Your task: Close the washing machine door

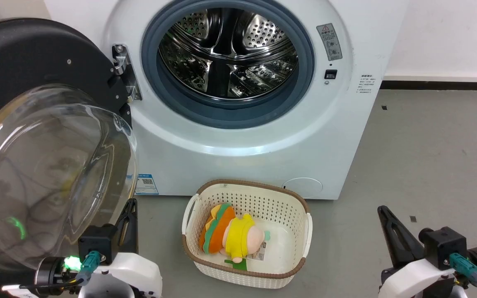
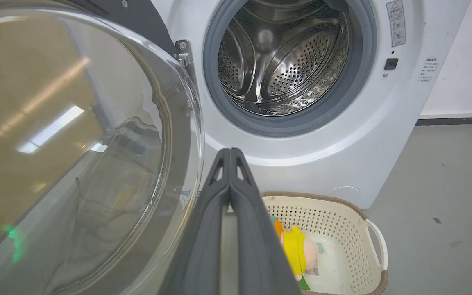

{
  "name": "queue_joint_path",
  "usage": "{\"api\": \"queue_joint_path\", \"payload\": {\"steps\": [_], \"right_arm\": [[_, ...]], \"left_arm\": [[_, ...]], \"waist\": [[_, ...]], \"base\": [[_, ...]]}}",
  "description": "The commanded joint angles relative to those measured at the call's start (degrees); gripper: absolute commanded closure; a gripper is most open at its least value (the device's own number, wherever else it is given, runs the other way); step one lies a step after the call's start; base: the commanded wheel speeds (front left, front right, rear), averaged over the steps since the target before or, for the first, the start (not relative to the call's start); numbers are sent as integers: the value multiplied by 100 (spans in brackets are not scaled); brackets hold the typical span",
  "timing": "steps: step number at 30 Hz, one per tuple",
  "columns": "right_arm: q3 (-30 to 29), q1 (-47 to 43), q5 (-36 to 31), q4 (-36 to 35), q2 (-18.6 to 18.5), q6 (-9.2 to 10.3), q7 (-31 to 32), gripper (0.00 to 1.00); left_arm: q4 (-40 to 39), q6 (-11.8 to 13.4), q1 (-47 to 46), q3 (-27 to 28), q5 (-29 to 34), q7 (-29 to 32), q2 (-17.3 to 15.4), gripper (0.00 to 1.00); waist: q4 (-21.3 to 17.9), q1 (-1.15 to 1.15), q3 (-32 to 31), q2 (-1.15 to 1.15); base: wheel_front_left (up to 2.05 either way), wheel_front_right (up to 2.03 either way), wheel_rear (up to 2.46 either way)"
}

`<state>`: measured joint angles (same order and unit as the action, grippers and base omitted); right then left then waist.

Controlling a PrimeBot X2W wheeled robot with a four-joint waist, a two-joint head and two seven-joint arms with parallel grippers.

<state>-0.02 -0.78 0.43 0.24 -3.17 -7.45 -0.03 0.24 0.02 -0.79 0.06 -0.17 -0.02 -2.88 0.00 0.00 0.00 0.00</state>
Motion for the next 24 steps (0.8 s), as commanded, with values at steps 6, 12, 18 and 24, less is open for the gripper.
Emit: {"api": "queue_joint_path", "payload": {"steps": [6,12,18,24], "right_arm": [[2,78,-43,-24,29,-3,3,100],[2,78,-43,-24,29,-3,3,100],[-36,0,29,1,1,1,-44,0],[-100,3,75,-20,2,1,-116,0]], "left_arm": [[-24,-2,79,-6,17,2,1,100],[-24,-2,79,-6,17,2,1,100],[14,43,-6,-16,-12,-44,0,0],[23,132,-19,-59,-22,-116,0,0]], "waist": [[0,0,0,0],[0,0,0,0],[0,0,5,0],[2,0,14,0]], "base": [[0,0,0],[0,0,0],[0,0,0],[0,0,0]]}}
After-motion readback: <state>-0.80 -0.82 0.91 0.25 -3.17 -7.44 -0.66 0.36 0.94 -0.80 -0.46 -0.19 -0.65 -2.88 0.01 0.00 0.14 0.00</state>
